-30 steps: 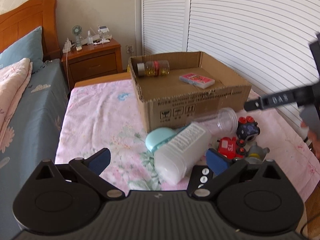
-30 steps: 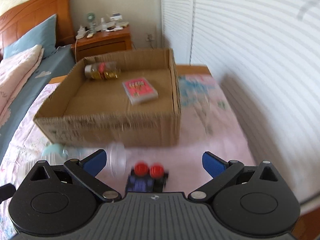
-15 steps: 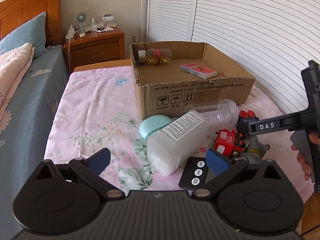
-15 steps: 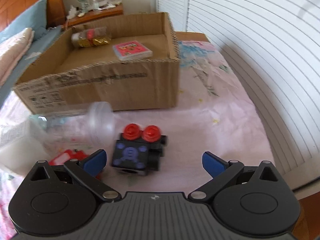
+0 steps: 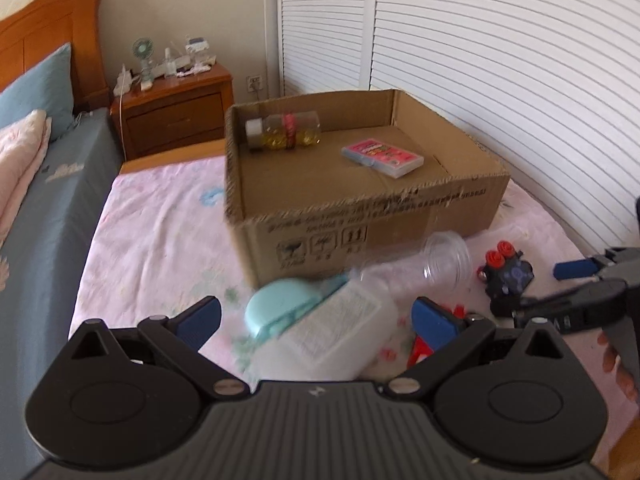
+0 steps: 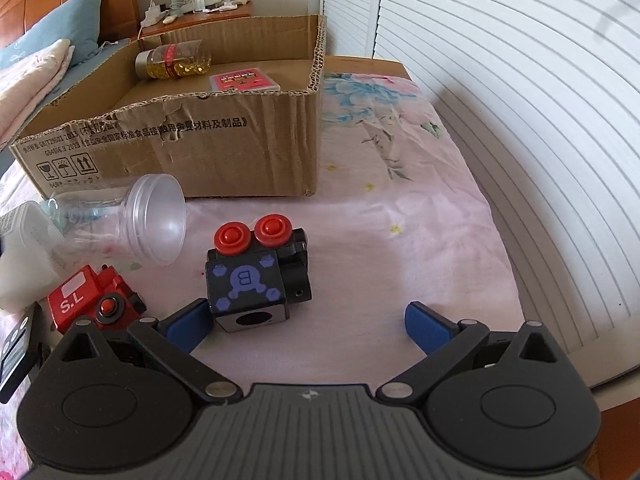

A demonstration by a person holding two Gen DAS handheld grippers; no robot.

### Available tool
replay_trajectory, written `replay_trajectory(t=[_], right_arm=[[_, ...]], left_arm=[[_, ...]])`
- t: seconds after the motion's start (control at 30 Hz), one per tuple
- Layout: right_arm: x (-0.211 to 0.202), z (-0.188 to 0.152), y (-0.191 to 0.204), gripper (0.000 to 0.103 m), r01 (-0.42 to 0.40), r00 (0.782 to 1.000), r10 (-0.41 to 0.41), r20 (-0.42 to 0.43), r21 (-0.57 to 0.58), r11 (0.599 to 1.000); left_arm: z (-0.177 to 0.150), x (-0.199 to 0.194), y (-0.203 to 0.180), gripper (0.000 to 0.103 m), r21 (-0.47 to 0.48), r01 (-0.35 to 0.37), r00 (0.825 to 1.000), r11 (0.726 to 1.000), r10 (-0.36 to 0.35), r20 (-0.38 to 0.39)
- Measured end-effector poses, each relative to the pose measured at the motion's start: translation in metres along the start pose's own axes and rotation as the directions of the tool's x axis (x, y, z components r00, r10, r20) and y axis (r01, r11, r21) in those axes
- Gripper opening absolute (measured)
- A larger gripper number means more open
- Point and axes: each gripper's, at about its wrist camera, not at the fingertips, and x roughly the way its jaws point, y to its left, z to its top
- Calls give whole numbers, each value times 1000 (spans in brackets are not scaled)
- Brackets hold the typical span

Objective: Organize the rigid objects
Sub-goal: 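Move the left tool to the white plastic bottle while the right tool approaches the black toy block, then grasp the white bottle with the left tool while the right tool grasps the black toy block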

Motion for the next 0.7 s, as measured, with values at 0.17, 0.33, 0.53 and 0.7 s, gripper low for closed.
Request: replay_trajectory(t=[0.17, 0.33, 0.53, 0.7], right_arm=[[0, -2, 2, 103, 17, 1000, -17, 20, 15, 1000], [0, -1, 1, 103, 12, 1000, -12, 15, 10, 1000], [0, -3, 2, 103, 18, 999, -19, 27, 19, 1000], [-1, -4, 3, 103, 26, 999, -27, 41, 27, 999]], left_arm=[[5, 22, -10, 101, 11, -55, 998, 998, 55, -19], [-11, 14, 0, 101, -8, -63, 997, 998, 63, -49], [-33, -5, 19, 101, -45, -74, 996, 996, 72, -45], [-45, -3, 30, 101, -98, -38, 999, 994, 37, -19]])
